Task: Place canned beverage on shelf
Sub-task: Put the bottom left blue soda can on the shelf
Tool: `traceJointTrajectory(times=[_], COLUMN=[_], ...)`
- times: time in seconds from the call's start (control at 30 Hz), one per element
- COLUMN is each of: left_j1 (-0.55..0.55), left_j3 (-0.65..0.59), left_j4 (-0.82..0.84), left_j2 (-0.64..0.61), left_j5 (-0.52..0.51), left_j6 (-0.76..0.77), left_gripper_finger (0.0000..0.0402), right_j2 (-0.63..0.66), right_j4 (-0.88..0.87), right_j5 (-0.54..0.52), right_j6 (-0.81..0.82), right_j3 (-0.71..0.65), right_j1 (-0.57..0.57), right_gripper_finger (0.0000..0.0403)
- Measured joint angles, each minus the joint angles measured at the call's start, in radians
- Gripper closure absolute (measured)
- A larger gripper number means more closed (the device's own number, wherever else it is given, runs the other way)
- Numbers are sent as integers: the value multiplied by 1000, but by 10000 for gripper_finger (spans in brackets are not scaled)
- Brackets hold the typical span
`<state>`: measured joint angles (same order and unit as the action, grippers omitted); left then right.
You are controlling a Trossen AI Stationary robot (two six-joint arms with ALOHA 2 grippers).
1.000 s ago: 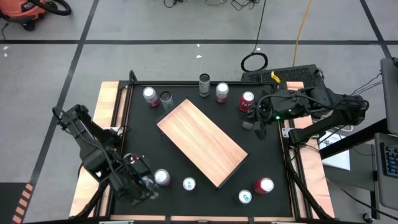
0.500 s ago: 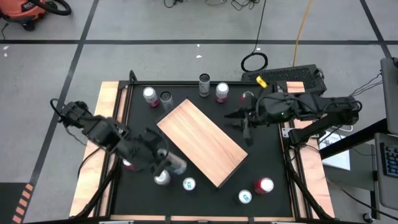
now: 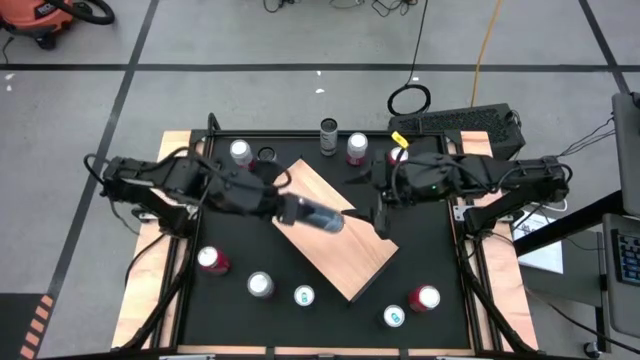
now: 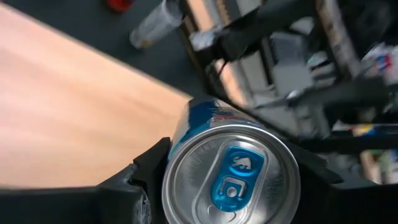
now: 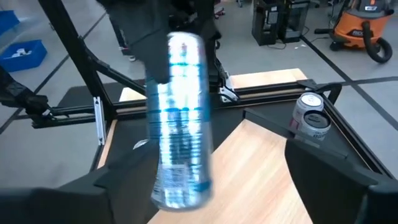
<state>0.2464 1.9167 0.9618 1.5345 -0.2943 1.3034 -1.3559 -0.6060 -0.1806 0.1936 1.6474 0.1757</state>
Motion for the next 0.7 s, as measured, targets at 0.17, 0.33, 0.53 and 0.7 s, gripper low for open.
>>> traceJointTrajectory(times=[0.17,0.33,0.53,0.7], left_j1=[-55,-82,-83,-83], left_j3=[0,0,0,0], left_j4=[-62,-85,-96,-104], left_j2=[0,0,1,2], left_j5=[1,3,13,13], left_j6=[-5,-10,-9,-18], left_gripper_finger=[171,169,168,167], right_j2=[-1,-1,1,-24], right_j4=[0,-14,-19,5], right_j5=[24,-31,-14,117], right_j6=[9,-33,-60,-68], right_j3=[0,13,34,33], right_j1=[0,0,-21,-59], right_gripper_finger=[67,67,67,67])
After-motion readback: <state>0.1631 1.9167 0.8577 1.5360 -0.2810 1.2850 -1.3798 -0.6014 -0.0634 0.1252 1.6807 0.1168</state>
